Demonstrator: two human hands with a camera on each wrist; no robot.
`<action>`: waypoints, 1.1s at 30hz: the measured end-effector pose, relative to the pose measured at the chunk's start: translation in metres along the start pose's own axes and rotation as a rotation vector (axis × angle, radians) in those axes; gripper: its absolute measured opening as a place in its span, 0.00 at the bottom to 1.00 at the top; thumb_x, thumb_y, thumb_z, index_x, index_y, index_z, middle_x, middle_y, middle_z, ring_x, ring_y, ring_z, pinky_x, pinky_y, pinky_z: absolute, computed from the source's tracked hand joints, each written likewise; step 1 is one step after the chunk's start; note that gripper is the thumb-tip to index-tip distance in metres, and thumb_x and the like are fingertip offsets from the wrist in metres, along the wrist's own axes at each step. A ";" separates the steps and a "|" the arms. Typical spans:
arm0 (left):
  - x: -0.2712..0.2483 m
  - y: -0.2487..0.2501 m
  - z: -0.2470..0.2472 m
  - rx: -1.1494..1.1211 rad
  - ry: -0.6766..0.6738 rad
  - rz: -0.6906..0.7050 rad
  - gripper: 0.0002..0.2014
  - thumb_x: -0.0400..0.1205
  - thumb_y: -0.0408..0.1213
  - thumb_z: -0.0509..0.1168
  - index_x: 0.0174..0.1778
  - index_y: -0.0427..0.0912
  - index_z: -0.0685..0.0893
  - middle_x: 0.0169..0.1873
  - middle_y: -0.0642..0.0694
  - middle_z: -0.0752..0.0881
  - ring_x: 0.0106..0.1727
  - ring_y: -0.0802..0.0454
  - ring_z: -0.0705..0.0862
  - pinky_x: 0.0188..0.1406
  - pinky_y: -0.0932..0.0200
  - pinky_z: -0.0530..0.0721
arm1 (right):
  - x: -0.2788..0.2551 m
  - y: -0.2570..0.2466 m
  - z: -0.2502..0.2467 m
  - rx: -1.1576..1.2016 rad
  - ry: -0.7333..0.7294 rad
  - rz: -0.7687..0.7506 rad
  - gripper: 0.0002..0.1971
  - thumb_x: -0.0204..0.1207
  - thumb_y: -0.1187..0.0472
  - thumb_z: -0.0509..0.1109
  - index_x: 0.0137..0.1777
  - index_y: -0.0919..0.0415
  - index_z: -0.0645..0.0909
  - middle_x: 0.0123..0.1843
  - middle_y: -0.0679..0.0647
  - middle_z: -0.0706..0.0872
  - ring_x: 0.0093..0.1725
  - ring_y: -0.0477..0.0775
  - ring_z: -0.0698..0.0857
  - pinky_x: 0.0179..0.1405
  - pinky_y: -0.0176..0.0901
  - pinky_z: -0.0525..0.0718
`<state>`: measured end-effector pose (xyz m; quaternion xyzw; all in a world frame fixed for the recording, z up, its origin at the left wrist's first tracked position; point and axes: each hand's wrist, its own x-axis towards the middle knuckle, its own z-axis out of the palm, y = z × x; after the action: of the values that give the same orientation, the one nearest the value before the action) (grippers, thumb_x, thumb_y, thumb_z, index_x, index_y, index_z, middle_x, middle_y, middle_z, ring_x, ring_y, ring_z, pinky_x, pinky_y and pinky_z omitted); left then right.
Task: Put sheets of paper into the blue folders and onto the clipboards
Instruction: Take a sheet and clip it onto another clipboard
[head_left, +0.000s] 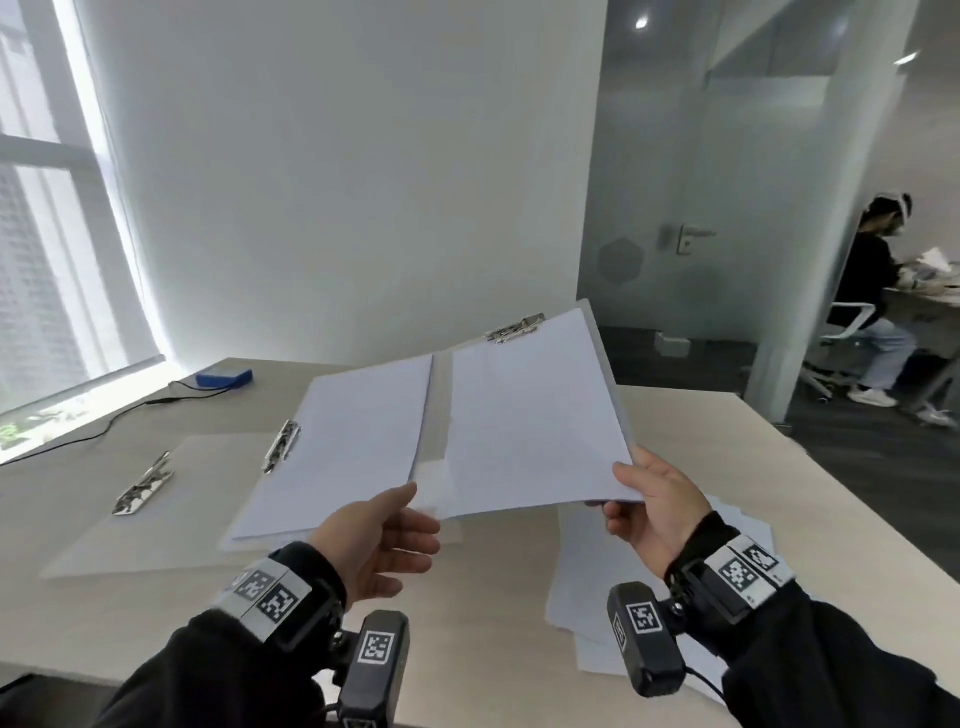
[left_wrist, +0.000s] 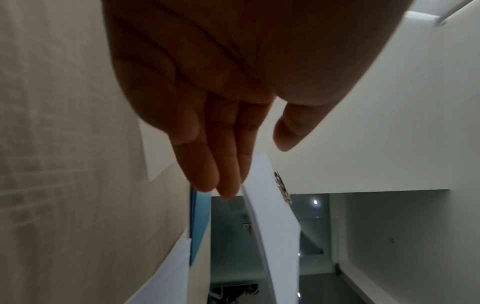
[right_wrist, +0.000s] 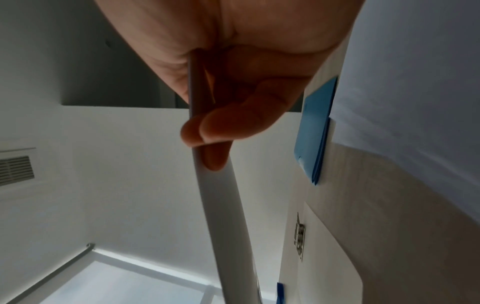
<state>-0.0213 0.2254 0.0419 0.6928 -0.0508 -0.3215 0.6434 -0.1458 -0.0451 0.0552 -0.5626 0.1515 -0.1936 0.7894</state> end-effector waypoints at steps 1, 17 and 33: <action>0.004 -0.003 0.003 -0.005 -0.003 -0.027 0.26 0.80 0.58 0.62 0.51 0.36 0.89 0.38 0.43 0.91 0.35 0.47 0.89 0.24 0.62 0.74 | -0.002 -0.001 -0.006 0.015 0.025 -0.009 0.13 0.83 0.68 0.59 0.58 0.60 0.84 0.32 0.65 0.86 0.22 0.53 0.77 0.15 0.38 0.77; 0.063 0.007 0.074 -0.144 0.095 0.315 0.07 0.84 0.32 0.60 0.57 0.41 0.77 0.49 0.38 0.85 0.38 0.44 0.87 0.33 0.48 0.89 | -0.017 0.006 -0.070 0.052 0.187 0.077 0.11 0.83 0.68 0.59 0.56 0.62 0.82 0.30 0.68 0.87 0.20 0.51 0.77 0.16 0.37 0.77; 0.092 0.002 0.095 0.112 -0.094 0.460 0.43 0.63 0.41 0.76 0.75 0.64 0.67 0.64 0.66 0.77 0.57 0.53 0.87 0.57 0.49 0.86 | 0.026 0.022 -0.078 0.124 0.277 0.144 0.11 0.79 0.70 0.63 0.52 0.61 0.86 0.30 0.66 0.86 0.19 0.50 0.80 0.16 0.36 0.80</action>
<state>0.0035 0.0989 0.0117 0.6819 -0.2553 -0.1951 0.6571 -0.1554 -0.1162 0.0082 -0.4683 0.2865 -0.2214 0.8060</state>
